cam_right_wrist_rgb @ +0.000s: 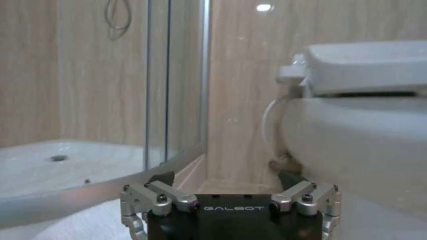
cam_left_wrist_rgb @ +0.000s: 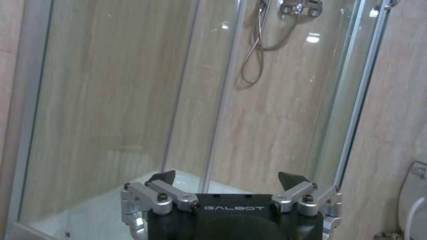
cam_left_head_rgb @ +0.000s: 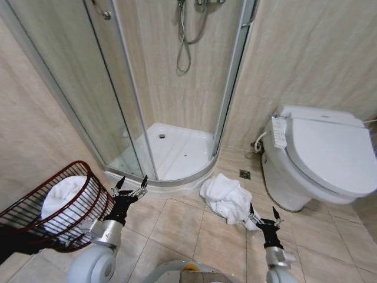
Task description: Discard the used towel into the hamper.
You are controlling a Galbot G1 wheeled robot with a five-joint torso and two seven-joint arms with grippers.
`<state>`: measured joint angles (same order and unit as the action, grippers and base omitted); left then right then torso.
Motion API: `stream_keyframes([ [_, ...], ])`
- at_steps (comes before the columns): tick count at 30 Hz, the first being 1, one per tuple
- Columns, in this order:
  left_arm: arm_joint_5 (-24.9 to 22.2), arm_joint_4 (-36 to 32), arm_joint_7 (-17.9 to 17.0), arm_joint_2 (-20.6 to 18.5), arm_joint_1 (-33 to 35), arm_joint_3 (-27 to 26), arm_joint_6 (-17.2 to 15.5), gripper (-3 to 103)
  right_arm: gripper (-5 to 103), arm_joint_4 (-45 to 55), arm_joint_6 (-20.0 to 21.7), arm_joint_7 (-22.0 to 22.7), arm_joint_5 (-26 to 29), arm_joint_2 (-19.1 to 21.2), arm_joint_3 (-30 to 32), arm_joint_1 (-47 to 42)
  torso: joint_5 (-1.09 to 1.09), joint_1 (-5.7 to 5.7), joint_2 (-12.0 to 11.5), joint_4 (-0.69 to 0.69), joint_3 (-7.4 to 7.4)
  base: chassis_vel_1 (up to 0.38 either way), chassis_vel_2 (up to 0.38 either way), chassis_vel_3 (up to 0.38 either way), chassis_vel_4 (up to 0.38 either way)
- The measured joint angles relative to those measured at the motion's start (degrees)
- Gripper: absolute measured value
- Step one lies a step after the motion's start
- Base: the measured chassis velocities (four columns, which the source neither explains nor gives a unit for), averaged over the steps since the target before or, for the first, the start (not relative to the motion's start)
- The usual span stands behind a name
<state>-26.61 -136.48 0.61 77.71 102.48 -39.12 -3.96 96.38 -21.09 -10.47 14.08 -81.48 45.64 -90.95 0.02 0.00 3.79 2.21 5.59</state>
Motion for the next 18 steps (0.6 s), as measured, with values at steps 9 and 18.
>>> stream_keyframes([
  [9,0.0,0.0,0.0,0.0,0.0,0.0,0.0,100,100,-10.6,5.3,-4.3,3.3,9.4,-4.0,8.5,0.00,0.00,0.0,0.00,0.01,0.000,0.000,0.000,0.000],
  [18,0.0,0.0,0.0,0.0,0.0,0.0,0.0,100,100,-18.0,11.6,-2.6,4.0,13.2,-8.3,14.9,-0.01,0.00,-1.6,0.00,-1.58,0.000,0.000,0.000,0.000],
])
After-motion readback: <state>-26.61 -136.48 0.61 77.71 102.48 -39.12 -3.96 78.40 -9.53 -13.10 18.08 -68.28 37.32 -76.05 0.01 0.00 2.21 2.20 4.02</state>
